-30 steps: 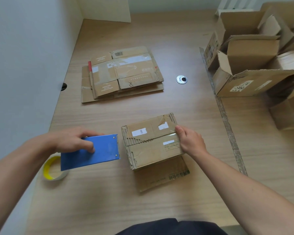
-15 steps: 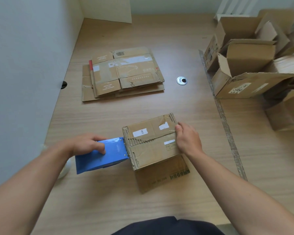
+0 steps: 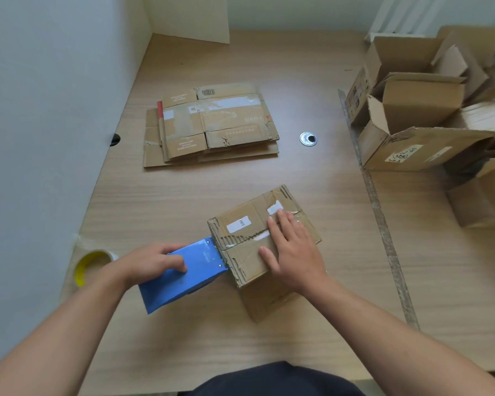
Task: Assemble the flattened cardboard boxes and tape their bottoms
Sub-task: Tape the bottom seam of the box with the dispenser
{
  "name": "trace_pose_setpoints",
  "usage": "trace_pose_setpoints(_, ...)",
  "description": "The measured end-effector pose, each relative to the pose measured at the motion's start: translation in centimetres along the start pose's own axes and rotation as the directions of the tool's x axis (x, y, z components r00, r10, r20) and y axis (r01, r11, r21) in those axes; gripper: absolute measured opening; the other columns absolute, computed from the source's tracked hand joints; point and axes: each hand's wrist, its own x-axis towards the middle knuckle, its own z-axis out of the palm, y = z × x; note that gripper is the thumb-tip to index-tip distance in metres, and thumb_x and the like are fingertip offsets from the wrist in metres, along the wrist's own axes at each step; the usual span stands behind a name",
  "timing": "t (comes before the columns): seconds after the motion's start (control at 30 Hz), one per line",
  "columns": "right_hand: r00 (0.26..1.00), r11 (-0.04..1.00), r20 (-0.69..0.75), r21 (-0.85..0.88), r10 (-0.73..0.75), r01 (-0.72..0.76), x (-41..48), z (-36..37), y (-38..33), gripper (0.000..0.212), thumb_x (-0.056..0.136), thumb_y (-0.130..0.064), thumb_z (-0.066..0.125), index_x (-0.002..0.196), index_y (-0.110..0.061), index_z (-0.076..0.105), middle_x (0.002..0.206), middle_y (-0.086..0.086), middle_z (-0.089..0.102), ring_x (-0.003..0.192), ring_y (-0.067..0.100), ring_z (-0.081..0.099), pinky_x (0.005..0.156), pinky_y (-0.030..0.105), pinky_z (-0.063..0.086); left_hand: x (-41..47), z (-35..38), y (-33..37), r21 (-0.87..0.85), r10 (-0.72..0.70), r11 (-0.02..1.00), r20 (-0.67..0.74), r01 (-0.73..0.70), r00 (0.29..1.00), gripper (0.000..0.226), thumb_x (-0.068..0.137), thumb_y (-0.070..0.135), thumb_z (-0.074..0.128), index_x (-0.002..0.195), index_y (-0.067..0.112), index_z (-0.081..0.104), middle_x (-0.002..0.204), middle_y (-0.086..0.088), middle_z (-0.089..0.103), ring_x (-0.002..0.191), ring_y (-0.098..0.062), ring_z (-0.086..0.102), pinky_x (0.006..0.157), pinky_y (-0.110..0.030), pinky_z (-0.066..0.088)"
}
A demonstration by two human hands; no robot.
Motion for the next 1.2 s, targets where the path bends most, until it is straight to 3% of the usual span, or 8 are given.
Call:
trace_pose_setpoints(0.13,0.999,0.998,0.011,-0.051,0.043,-0.042,-0.1,-0.2,0.4,0.078,0.091,-0.072,0.008,0.159,-0.033,0.004,0.167,-0.007,-0.009,0.153,0.011,-0.009,0.118,0.045,-0.017,-0.6,1.3,-0.3,-0.056,-0.004,0.998,-0.048,0.001,0.999,0.05,0.063,0.041,0.057,0.109,0.058,0.065,0.095,0.018,0.073,0.085,-0.008,0.069,0.078,-0.027,0.047)
trace_pose_setpoints(0.3,0.997,0.997,0.012,-0.01,0.083,-0.082,0.4,-0.3,0.8,0.091,0.085,-0.077,0.011,0.16,-0.028,-0.004,0.165,-0.013,-0.013,0.151,0.005,-0.014,0.118,0.039,-0.016,-1.0,2.3,-0.4,-0.074,0.007,0.997,-0.075,-0.013,0.997,0.05,0.064,0.041,0.058,0.11,0.058,0.065,0.098,0.018,0.073,0.088,-0.008,0.069,0.082,-0.029,0.048)
trace_pose_setpoints(0.53,0.996,0.999,0.089,0.03,0.024,-0.027,1.5,-1.3,3.1,0.093,0.079,-0.087,0.012,0.157,-0.04,-0.007,0.164,-0.012,-0.02,0.149,0.015,-0.028,0.12,0.038,-0.009,-1.1,3.4,0.1,-0.031,0.049,0.998,-0.035,-0.05,0.998,0.052,0.065,0.043,0.055,0.114,0.06,0.062,0.101,0.021,0.072,0.087,-0.002,0.067,0.08,-0.028,0.046)
trace_pose_setpoints(0.7,0.995,0.996,0.077,0.062,0.057,-0.062,2.0,-1.7,3.3,0.109,0.077,-0.09,0.024,0.158,-0.027,-0.012,0.164,-0.01,-0.02,0.151,0.009,-0.019,0.121,0.036,-0.003,-1.0,4.0,0.5,-0.031,0.042,0.998,-0.095,-0.045,0.995,0.054,0.064,0.042,0.056,0.112,0.064,0.061,0.1,0.023,0.071,0.09,-0.002,0.066,0.08,-0.026,0.046)
trace_pose_setpoints(0.8,0.994,0.998,0.094,0.013,0.061,-0.062,2.1,-1.7,3.1,0.108,0.079,-0.088,0.021,0.158,-0.023,-0.012,0.164,-0.007,-0.023,0.15,0.01,-0.023,0.119,0.033,-0.008,-1.3,4.9,0.4,-0.057,0.044,0.997,-0.132,-0.052,0.99,0.051,0.066,0.044,0.056,0.113,0.064,0.061,0.101,0.021,0.072,0.09,-0.006,0.067,0.081,-0.028,0.047)
trace_pose_setpoints(1.0,0.991,0.997,0.112,0.007,0.075,-0.077,2.2,-1.4,2.7,0.105,0.082,-0.086,0.021,0.157,-0.021,-0.015,0.162,-0.005,-0.028,0.148,0.012,-0.027,0.116,0.035,-0.014,-1.9,6.1,0.1,-0.055,0.069,0.995,-0.214,-0.083,0.974,0.04,0.074,0.053,0.056,0.112,0.063,0.062,0.101,0.026,0.071,0.087,0.004,0.067,0.081,-0.026,0.049)
trace_pose_setpoints(1.2,0.99,0.997,0.119,0.016,0.076,-0.079,2.3,-1.1,2.8,0.104,0.082,-0.086,0.018,0.157,-0.023,-0.017,0.162,-0.005,-0.029,0.148,0.012,-0.027,0.117,0.036,-0.014,-1.9,4.9,1.4,0.077,0.061,0.996,-0.203,-0.046,0.977,0.037,0.072,0.062,0.052,0.108,0.068,0.058,0.096,0.031,0.069,0.086,0.006,0.064,0.076,-0.022,0.047)
